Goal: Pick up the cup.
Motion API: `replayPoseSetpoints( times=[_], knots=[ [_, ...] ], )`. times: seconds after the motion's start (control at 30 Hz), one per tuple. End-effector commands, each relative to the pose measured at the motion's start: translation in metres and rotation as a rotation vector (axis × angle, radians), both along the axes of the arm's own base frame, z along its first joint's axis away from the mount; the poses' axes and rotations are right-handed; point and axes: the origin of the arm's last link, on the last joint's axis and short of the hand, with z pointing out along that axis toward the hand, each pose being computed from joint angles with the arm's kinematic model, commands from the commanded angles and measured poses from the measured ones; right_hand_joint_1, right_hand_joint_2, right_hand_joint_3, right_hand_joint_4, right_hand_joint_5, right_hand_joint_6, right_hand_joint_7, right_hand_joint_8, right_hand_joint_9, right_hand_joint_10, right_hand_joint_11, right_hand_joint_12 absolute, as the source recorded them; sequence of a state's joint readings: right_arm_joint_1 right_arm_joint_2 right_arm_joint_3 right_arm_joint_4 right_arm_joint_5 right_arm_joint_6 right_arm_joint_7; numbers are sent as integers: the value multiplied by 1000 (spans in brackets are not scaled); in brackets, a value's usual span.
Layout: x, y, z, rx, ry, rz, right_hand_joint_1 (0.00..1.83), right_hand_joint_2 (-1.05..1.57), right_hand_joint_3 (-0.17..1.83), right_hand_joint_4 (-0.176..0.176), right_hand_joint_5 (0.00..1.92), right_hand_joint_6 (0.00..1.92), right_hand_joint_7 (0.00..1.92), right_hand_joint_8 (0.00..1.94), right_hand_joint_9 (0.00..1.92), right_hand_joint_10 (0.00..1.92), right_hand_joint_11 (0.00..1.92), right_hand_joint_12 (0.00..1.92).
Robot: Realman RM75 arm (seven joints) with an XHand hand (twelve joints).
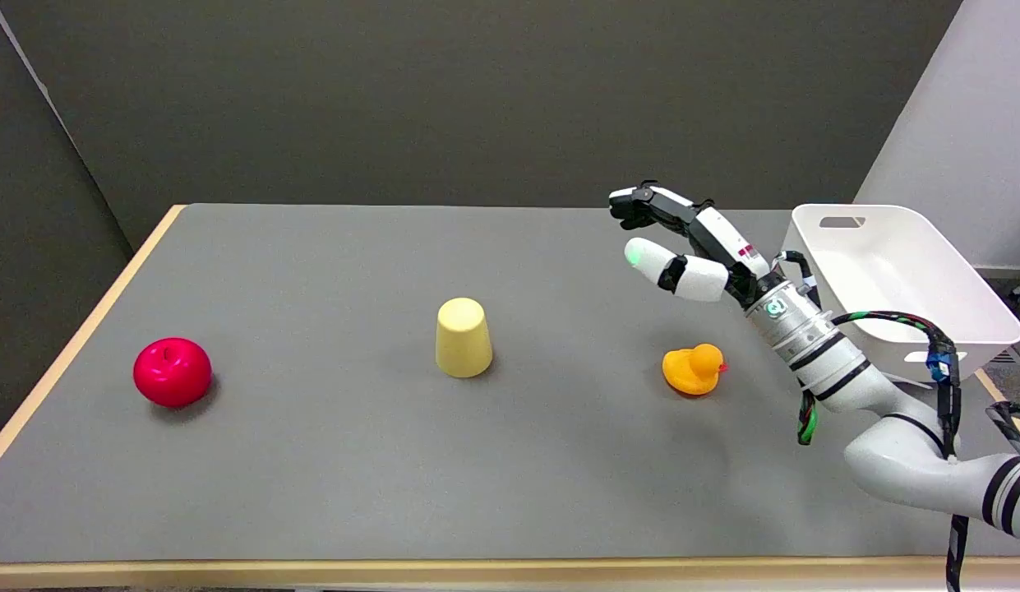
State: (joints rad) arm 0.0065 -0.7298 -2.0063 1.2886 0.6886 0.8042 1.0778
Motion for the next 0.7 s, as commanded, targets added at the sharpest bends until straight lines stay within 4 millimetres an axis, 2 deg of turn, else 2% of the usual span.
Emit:
replayPoseSetpoints(
  times=[0.03, 0.47, 0.7],
  knots=[
    [1, -1, 2, -23, -19, 17, 466, 713, 845, -112, 307, 602, 408, 585, 276, 1038, 41, 1298],
    [5, -5, 0, -17, 21, 14, 473, 713, 844, -112, 308, 603, 411, 589, 278, 1040, 42, 1301],
    [-4, -12, -20, 6, 40, -29, 472, 714, 845, -110, 305, 595, 405, 584, 269, 1031, 32, 1292]
  ],
)
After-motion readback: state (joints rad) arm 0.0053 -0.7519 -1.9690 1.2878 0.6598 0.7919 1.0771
